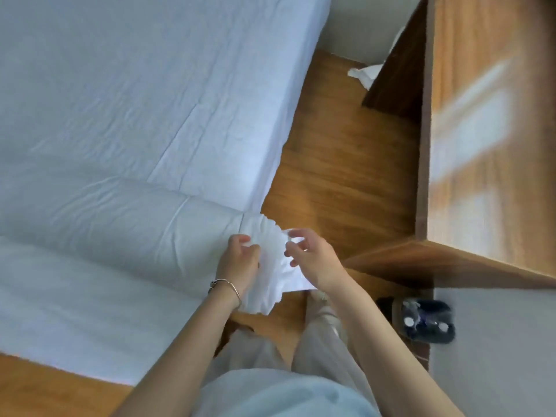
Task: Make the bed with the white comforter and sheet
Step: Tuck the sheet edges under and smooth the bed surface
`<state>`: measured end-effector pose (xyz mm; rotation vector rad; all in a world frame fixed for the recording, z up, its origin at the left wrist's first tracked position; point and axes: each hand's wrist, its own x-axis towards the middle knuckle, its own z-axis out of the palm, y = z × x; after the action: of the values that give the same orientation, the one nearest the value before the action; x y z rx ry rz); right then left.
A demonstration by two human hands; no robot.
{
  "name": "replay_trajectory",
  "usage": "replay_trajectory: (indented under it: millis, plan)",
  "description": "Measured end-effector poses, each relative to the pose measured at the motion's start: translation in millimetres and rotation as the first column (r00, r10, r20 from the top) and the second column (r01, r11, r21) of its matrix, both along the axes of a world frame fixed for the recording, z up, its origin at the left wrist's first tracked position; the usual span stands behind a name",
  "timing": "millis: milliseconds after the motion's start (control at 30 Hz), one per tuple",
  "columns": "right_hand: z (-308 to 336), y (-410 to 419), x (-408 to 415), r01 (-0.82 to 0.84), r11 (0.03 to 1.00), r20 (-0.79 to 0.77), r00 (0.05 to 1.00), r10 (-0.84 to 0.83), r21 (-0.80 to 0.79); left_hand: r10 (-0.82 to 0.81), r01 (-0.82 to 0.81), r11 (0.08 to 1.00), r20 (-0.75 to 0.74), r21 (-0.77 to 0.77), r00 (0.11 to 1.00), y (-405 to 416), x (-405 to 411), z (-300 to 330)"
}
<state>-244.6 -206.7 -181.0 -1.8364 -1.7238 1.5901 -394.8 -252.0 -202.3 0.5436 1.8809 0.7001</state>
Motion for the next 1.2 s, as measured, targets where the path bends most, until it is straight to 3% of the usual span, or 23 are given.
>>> replay_trajectory:
  millis: [100,200,400,500,600,700,767,833,900,933,1033,1100,1200]
  plan:
    - [-3,61,-9,-0.277,0.961,0.013,0.961,0.277,0.015,0.23,-0.227,0.973,-0.065,0.05,0.971,27,11,0]
    - [0,101,-30,-0.521,0.854,0.022,0.854,0.52,0.004,0.398,-0.397,0.917,-0.08,0.034,0.914,37,18,3]
    - [1,130,-99,-0.749,0.658,-0.11,0.663,0.74,-0.085,0.683,-0.695,0.718,-0.146,-0.046,0.716,30,8,10]
    - [-4,137,-148,-0.811,0.582,-0.159,0.583,0.796,-0.058,0.791,-0.803,0.596,-0.176,0.006,0.585,24,-1,5]
    - [-8,137,-197,-0.91,0.412,-0.151,0.401,0.903,0.044,0.856,-0.871,0.488,-0.228,0.063,0.463,25,-7,-4]
    - [-9,131,-228,-0.976,0.098,-0.039,0.092,0.995,0.195,0.892,-0.936,0.352,-0.303,0.003,0.335,26,-1,-8]
    - [-9,127,-250,-0.903,-0.235,0.091,-0.217,0.972,0.361,0.9,-0.956,0.26,-0.324,-0.138,0.292,23,0,-10]
    - [-6,122,-276,-0.704,-0.578,0.251,-0.522,0.815,0.412,0.929,-0.936,0.185,-0.257,-0.299,0.266,15,2,-19]
    - [-3,110,-303,-0.426,-0.863,0.444,-0.74,0.505,0.271,0.956,-0.898,0.157,-0.165,-0.411,0.243,7,2,-27]
    - [-4,102,-316,-0.27,-0.944,0.53,-0.781,0.33,0.191,0.963,-0.886,0.158,-0.132,-0.436,0.237,5,1,-29]
    - [-12,83,-347,0.081,-0.994,0.669,-0.743,-0.009,0.076,0.979,-0.897,0.134,-0.086,-0.42,0.187,8,-5,-35]
    - [-18,72,-362,0.189,-0.981,0.692,-0.713,-0.113,0.035,0.979,-0.895,0.121,-0.096,-0.429,0.178,18,-9,-39]
    - [-30,65,-375,0.312,-0.949,0.703,-0.664,-0.254,-0.048,0.95,-0.868,0.111,-0.205,-0.483,0.236,43,-14,-44]
